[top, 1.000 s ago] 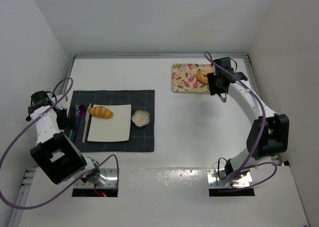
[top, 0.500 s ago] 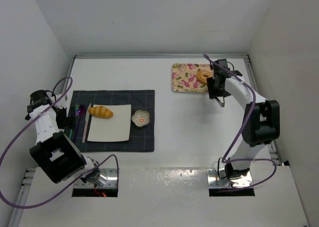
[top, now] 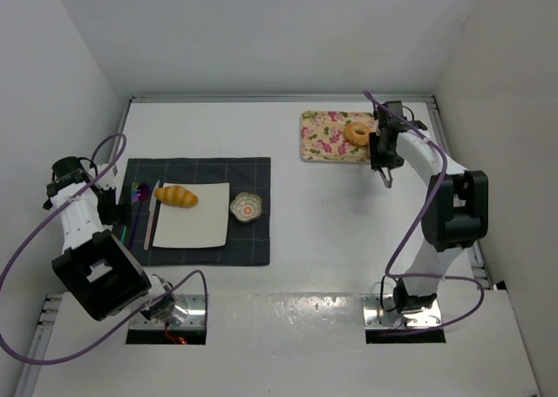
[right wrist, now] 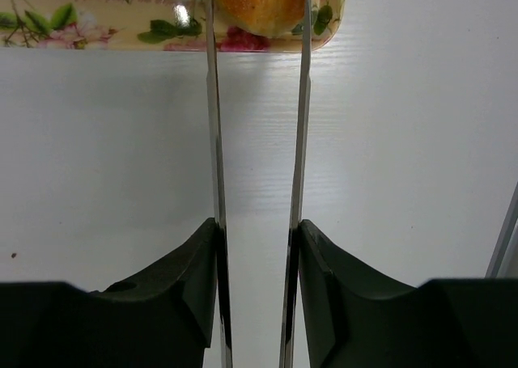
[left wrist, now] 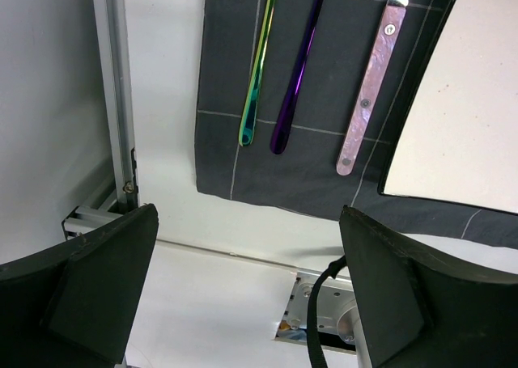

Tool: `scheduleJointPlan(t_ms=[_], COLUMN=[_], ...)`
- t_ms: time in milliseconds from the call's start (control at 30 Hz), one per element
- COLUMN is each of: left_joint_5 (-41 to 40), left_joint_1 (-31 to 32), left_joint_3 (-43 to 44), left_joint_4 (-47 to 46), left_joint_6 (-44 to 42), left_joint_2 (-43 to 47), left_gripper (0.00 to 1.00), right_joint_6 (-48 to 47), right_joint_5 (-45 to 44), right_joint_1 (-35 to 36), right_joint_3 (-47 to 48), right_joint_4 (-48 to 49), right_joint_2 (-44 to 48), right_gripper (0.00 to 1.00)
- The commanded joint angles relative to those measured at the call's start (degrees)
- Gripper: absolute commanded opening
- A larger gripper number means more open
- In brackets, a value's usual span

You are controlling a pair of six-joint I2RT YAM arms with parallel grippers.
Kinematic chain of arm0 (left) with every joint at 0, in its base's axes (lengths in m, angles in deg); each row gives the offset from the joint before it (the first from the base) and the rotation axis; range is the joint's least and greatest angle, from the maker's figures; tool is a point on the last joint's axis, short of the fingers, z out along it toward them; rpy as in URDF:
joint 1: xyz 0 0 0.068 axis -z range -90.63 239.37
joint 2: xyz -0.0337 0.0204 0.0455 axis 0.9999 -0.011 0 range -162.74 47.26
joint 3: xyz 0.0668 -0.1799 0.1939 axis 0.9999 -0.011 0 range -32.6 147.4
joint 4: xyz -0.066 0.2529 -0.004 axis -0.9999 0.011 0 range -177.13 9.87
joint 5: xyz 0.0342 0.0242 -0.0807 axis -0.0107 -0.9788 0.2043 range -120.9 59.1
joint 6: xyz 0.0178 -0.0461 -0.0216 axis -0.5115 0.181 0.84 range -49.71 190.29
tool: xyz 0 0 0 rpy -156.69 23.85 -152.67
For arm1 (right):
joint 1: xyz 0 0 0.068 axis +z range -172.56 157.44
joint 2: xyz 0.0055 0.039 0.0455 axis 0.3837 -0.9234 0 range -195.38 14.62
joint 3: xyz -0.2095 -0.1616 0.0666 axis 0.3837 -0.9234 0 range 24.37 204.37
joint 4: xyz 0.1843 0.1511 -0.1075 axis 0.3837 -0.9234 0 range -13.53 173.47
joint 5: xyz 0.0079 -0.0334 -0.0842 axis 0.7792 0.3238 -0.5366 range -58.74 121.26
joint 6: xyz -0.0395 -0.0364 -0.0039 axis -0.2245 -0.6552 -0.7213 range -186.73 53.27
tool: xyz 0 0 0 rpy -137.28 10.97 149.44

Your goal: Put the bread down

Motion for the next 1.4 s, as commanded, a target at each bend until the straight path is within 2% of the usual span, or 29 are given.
scheduleJointPlan(t_ms=[0, 200, 300, 333, 400, 500, 600, 633, 700, 867, 933, 1100, 1267, 1367], left_joint_5=[0.46, 0.46, 0.46, 0.46, 0.46, 0.46, 0.46, 0.46, -0.06, -0.07, -0.07, -0.07, -0.07, 0.46], left_joint_1=[-0.78, -0.78, -0.78, -0.78, -0.78, -0.78, -0.78, -0.78, -0.78, -1.92, -1.93, -1.93, -1.93, -1.93], left_joint_3=[1.86, 1.86, 1.86, 1.86, 3.17, 4.49, 4.49, 4.49, 4.49, 3.35, 2.83, 2.82, 2.82, 2.82], left_joint_4=[0.49, -0.04, -0.66, -0.66, -0.66, -0.66, -0.66, -0.66, -0.66, -0.66, -0.66, -0.66, -0.66, -0.66], left_joint_6=[0.00, 0.00, 1.14, 1.14, 1.75, 1.76, 1.76, 1.76, 1.76, 0.62, 0.62, 0.62, 0.62, 0.62], left_joint_2=[0.12, 0.12, -0.41, -0.93, -1.64, -2.25, -2.25, -2.25, -1.64, -1.12, -1.11, -1.11, -1.11, -1.11], left_gripper=[1.00, 1.00, 1.00, 1.00, 1.00, 1.00, 1.00, 1.00, 1.00, 1.00, 1.00, 1.00, 1.00, 1.00], right_joint_6=[1.14, -0.09, 0.96, 1.14, 1.49, 2.63, 2.10, 2.28, 1.23, -1.58, -1.67, -0.88, -0.80, -1.24], right_joint_5=[0.78, -3.35, -2.83, -2.65, -2.65, -0.56, 0.69, 1.30, 2.45, 2.54, 5.78, 7.81, 10.79, 12.29], right_joint_1=[-0.12, 4.18, 9.36, 14.42, 18.32, 32.95, 38.89, 43.60, 48.28, 52.17, 52.70, 53.23, 53.32, 53.23], right_joint_3=[1.36, -0.83, -2.15, -2.94, -3.30, -1.73, 2.22, 3.45, 4.43, 10.49, 10.94, 12.61, 13.13, 13.22], right_joint_4=[1.57, 2.54, 4.29, 6.73, 7.98, 12.28, 13.44, 13.87, 16.15, 14.41, 15.45, 14.85, 12.39, 12.82], right_joint_2=[5.45, 14.77, 18.73, 20.13, 20.41, 17.79, 12.68, 11.63, 7.41, -1.47, -4.19, -7.01, -8.07, -7.02], right_gripper=[0.32, 0.30, 0.30, 0.29, 0.29, 0.29, 0.29, 0.29, 0.29, 0.29, 0.29, 0.29, 0.49, 0.57])
